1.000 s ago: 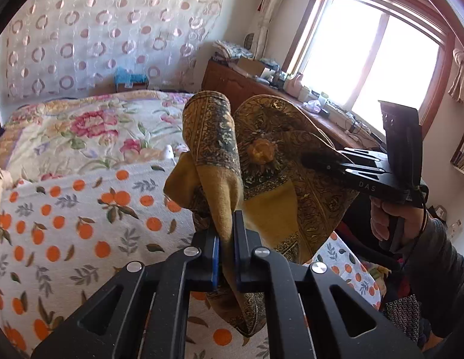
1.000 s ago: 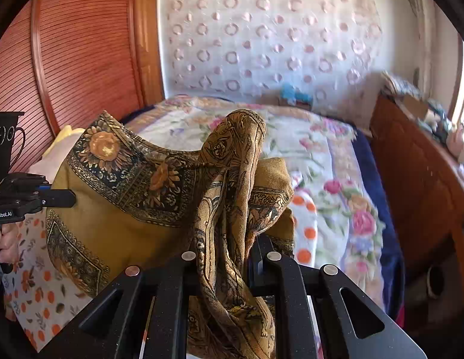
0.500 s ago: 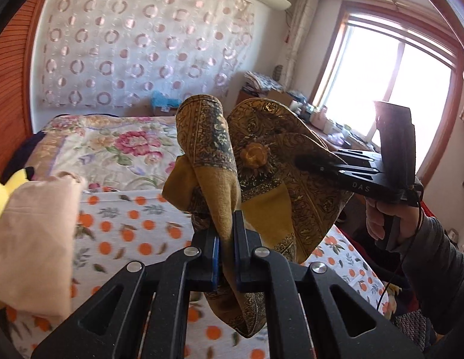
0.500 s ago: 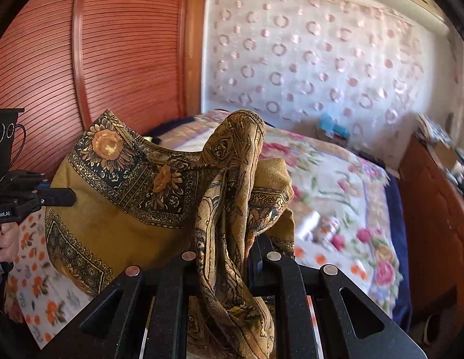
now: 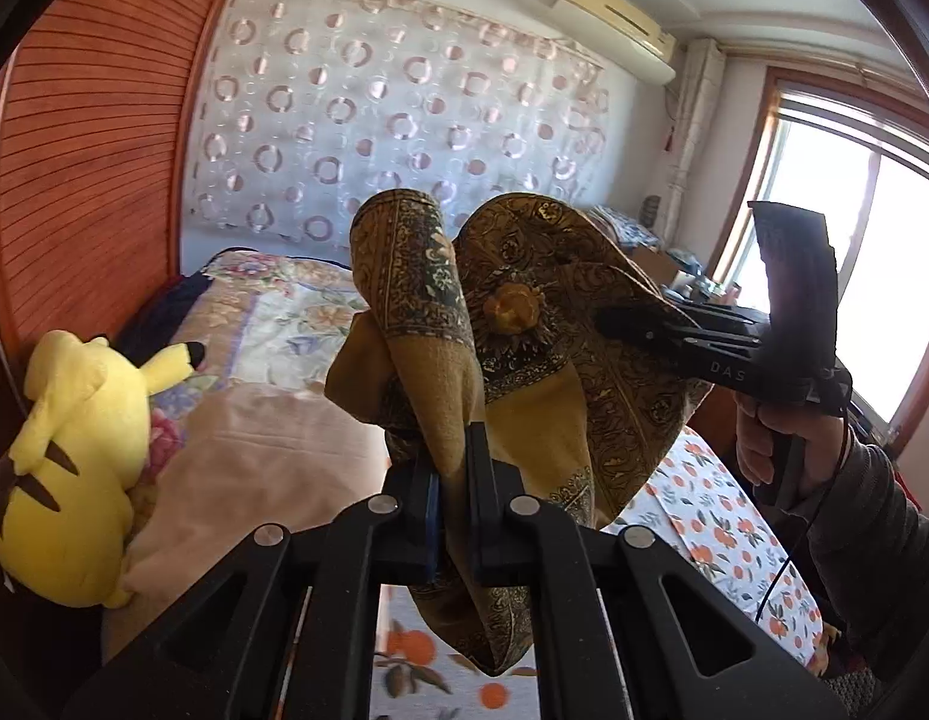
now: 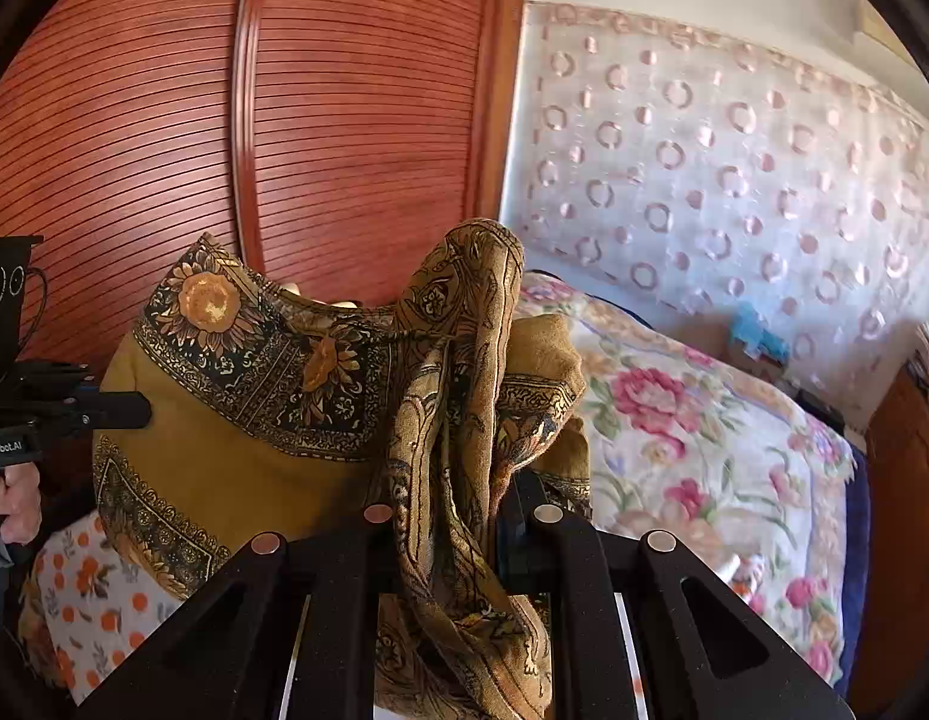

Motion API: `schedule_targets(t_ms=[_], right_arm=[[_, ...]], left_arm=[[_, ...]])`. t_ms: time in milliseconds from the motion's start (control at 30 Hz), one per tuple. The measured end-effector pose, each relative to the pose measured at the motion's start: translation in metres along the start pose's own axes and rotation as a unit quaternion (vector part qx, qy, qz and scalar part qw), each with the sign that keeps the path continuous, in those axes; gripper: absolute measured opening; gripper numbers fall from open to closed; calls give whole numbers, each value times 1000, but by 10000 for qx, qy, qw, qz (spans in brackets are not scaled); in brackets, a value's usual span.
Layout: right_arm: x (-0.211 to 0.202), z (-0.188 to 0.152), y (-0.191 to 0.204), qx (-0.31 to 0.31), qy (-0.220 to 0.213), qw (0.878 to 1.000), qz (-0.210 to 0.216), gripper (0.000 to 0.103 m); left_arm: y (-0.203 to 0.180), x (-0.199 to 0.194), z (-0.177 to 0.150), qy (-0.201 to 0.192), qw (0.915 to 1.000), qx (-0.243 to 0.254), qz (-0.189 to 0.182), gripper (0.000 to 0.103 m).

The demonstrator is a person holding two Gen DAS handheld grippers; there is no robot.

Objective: Fold small clothes
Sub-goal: 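Lift the gold garment bundle with both grippers and carry it toward the yellow plush toy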

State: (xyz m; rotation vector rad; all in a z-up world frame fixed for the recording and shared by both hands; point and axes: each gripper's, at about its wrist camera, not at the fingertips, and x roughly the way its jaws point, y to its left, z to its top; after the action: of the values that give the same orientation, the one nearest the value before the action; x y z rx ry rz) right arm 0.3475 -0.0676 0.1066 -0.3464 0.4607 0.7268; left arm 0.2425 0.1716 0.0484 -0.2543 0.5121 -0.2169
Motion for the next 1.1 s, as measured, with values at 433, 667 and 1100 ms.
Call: schedule_targets(t_ms=[433,667,1100], right_arm=[[80,32,15,-559,265,9972,424,14],[127,52,26,-884,544,9924,654,14],[169,53,24,-751,646,9946,306,40]], left_arm=[[48,-18,-31,-219,9976,-632,183,8],[66,-14,-51,-99,9941,-1048,246,8],[89,-7,-94,86,9835,-1621,793,8]])
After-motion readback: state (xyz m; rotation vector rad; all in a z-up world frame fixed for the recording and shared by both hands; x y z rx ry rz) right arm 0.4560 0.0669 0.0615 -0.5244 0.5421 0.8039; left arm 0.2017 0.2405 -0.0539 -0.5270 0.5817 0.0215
